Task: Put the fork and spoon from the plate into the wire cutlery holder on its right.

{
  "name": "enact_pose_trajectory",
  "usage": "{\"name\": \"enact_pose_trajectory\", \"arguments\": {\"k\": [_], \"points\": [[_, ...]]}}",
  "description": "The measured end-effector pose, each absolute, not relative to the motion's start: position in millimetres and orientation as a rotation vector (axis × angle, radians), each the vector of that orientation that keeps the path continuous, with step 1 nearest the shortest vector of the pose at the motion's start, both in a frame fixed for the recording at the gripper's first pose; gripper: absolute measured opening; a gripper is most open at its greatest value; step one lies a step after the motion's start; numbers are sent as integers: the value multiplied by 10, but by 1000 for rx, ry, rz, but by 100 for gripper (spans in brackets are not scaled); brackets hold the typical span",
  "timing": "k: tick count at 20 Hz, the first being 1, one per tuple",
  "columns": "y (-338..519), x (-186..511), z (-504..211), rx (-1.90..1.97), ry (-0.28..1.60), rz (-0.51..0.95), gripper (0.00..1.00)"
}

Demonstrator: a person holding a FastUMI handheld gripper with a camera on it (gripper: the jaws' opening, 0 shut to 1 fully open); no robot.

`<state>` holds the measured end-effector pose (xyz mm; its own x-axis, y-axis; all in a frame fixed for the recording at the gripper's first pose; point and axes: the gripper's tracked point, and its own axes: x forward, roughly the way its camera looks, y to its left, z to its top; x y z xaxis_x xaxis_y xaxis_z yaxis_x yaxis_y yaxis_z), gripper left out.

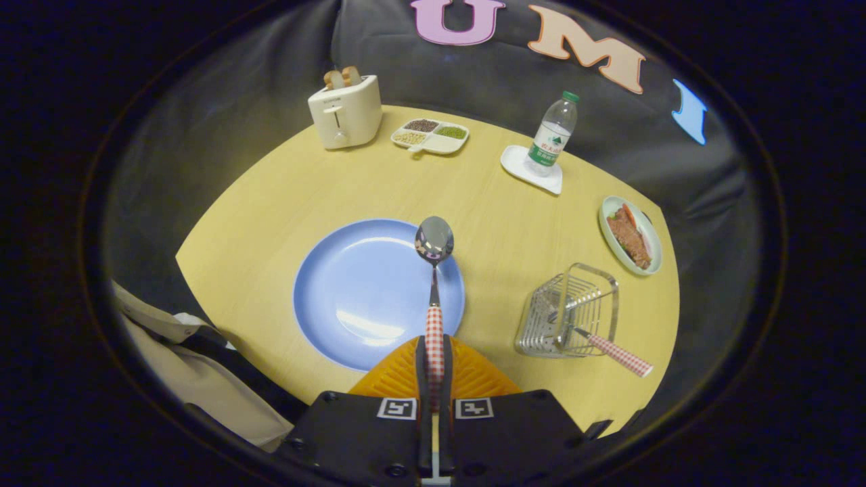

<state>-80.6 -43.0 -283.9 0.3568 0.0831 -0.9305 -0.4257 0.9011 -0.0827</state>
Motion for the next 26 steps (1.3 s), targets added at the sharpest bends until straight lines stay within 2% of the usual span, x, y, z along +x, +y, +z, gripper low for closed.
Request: {"name": "enact_pose_trajectory", "arguments": {"k": [26], "points": [[-1978,-405,-2213,-667,1391,516,10]]}}
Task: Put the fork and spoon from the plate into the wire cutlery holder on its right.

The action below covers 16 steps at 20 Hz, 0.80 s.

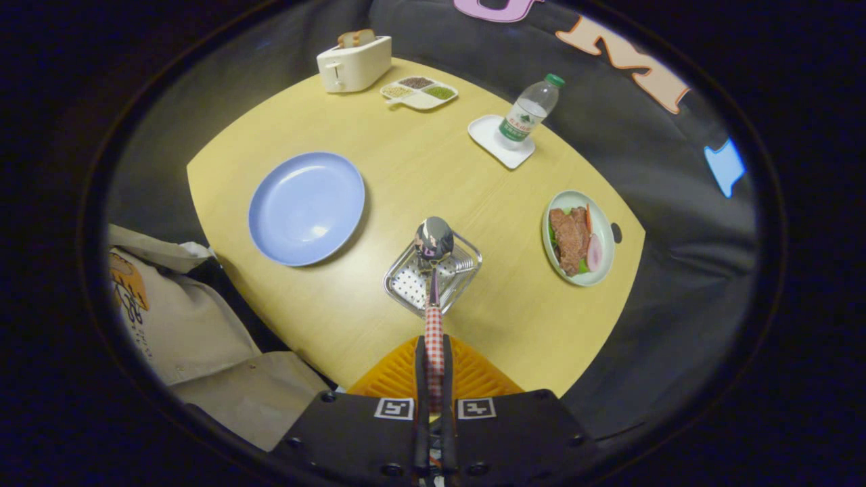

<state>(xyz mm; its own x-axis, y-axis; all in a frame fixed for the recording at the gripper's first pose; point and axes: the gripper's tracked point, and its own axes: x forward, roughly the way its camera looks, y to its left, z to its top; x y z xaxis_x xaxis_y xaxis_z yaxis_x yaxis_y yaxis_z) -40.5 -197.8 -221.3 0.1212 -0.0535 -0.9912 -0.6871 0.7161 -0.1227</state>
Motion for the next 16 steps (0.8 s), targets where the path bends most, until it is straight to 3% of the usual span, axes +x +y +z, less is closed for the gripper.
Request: {"name": "enact_pose_trajectory", "arguments": {"k": [16], "points": [[-2136,-330,-2350,-768,1555,564,13]]}}
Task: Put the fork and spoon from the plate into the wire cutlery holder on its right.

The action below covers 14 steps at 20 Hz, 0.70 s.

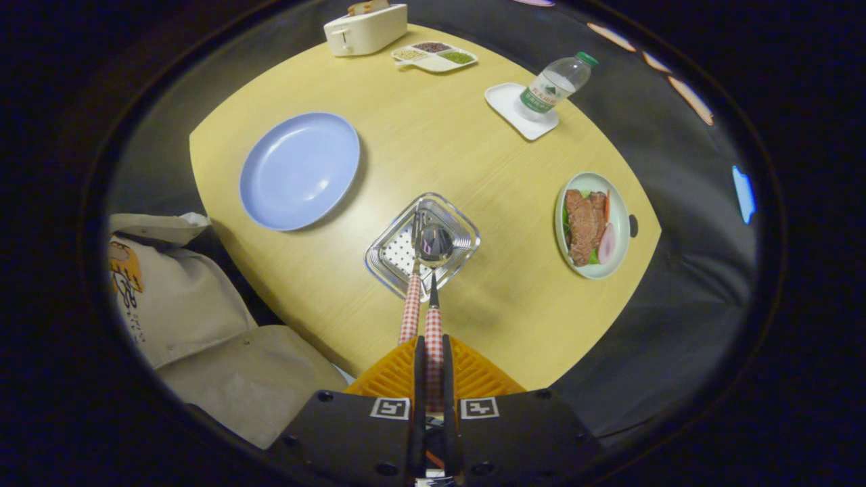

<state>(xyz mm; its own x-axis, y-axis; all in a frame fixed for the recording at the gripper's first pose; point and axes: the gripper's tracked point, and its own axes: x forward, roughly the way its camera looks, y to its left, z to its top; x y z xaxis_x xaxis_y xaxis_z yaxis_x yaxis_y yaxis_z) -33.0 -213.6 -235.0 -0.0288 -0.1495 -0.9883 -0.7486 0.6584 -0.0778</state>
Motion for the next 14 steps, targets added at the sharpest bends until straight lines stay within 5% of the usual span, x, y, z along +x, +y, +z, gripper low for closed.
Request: {"name": "enact_pose_trajectory", "arguments": {"k": [7,14], "points": [[-2029,-251,-2290,-737,1538,553,22],[-1879,-174,-2194,-582,1456,463,76]]}}
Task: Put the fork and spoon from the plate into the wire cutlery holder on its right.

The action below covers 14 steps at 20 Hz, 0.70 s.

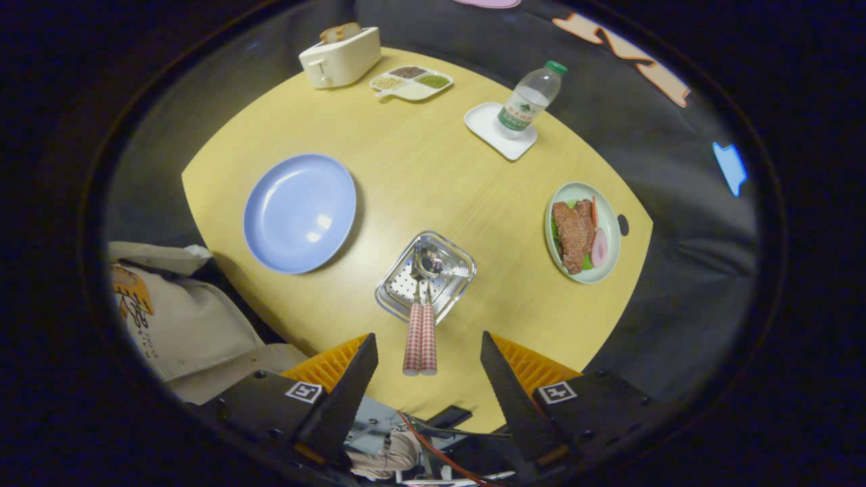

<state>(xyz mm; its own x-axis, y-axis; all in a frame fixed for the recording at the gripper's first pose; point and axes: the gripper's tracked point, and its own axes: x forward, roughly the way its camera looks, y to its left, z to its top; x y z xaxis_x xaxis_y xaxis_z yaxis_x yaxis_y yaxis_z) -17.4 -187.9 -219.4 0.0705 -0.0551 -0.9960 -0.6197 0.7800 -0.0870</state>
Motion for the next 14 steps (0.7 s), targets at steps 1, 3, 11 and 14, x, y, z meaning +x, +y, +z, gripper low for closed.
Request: {"name": "enact_pose_trajectory", "arguments": {"k": [1,3,11,14], "points": [[-1854,-181,-2180,-548,1438,441,84],[-1807,-182,-2144,-494,1400,404,99],[-1436,-424,-2020,-277,1252,296,99],[-1235,-507,-1997,-208,1180,262,99]]}}
